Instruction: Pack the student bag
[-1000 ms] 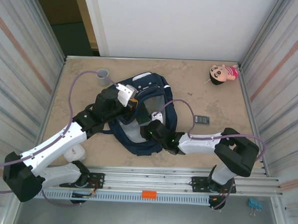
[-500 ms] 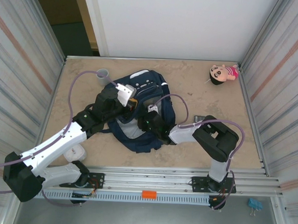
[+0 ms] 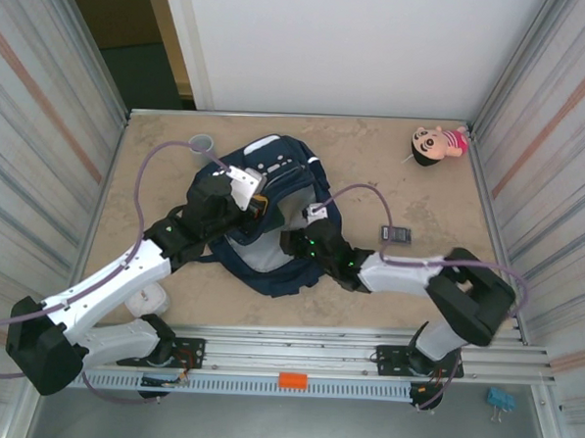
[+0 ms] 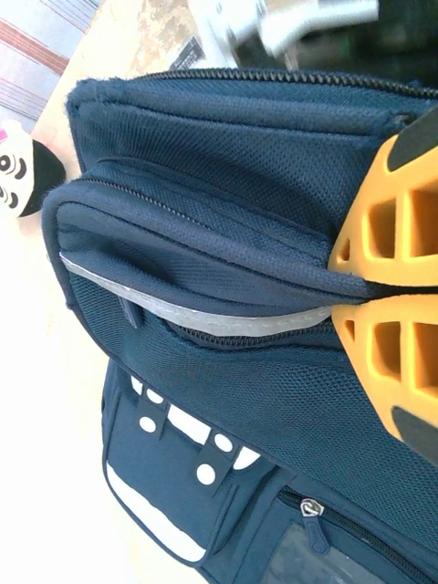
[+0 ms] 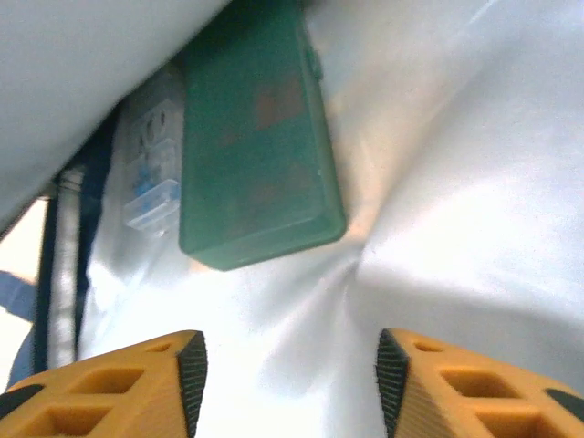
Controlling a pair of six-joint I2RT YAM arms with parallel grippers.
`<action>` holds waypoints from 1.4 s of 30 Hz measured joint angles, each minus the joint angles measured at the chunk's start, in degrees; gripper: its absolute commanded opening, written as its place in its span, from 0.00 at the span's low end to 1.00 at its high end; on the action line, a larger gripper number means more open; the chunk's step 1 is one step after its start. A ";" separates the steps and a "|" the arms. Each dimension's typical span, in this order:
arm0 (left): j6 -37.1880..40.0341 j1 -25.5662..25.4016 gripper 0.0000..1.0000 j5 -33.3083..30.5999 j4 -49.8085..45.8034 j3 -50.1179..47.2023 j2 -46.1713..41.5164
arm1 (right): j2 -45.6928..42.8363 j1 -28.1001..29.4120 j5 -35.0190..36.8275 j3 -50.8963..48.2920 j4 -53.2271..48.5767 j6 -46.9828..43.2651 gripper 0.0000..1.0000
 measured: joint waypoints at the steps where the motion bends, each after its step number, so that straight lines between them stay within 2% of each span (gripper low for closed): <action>1: -0.11 0.00 0.00 0.02 0.31 -0.44 0.00 | -2.54 -0.04 0.02 -0.81 -1.64 0.00 0.60; 4: -1.01 -0.02 0.00 0.44 2.38 -2.67 0.00 | -9.99 -0.94 -0.44 -1.68 -8.74 -0.04 0.61; 7: -2.25 -0.11 0.00 1.20 4.44 -5.62 0.00 | -16.20 -4.39 -0.90 -0.87 -18.40 -0.35 0.64; 11: -4.22 -0.39 0.00 2.01 7.32 -9.73 0.00 | -22.69 -13.53 -2.19 3.04 -32.70 -1.40 0.66; 14: -5.16 -0.55 0.00 3.04 9.49 -11.80 0.15 | -27.30 -21.86 -5.07 4.50 -38.49 -2.47 0.68; 18: -5.33 -0.98 0.00 4.57 11.41 -12.44 2.62 | -31.50 -27.52 -9.99 4.59 -42.88 -3.19 0.69; 24: -5.79 -3.85 0.00 5.86 16.87 -15.06 10.29 | -30.97 -27.69 -17.88 4.17 -42.42 -4.52 0.69; 29: -5.62 -6.38 0.00 4.59 20.11 -14.45 19.61 | -27.74 -25.70 -21.46 3.85 -40.35 -6.19 0.68; 34: -4.26 -9.27 0.00 2.56 21.81 -11.13 26.34 | -26.38 -20.68 -20.59 3.87 -39.74 -10.23 0.68; 38: -2.21 -12.81 0.01 2.56 22.34 -6.91 30.01 | -27.34 -19.10 -19.12 3.80 -37.90 -12.79 0.68; 42: -1.27 -15.63 0.12 4.90 22.34 -5.84 30.75 | -31.30 -19.12 -15.91 2.43 -35.01 -14.16 0.66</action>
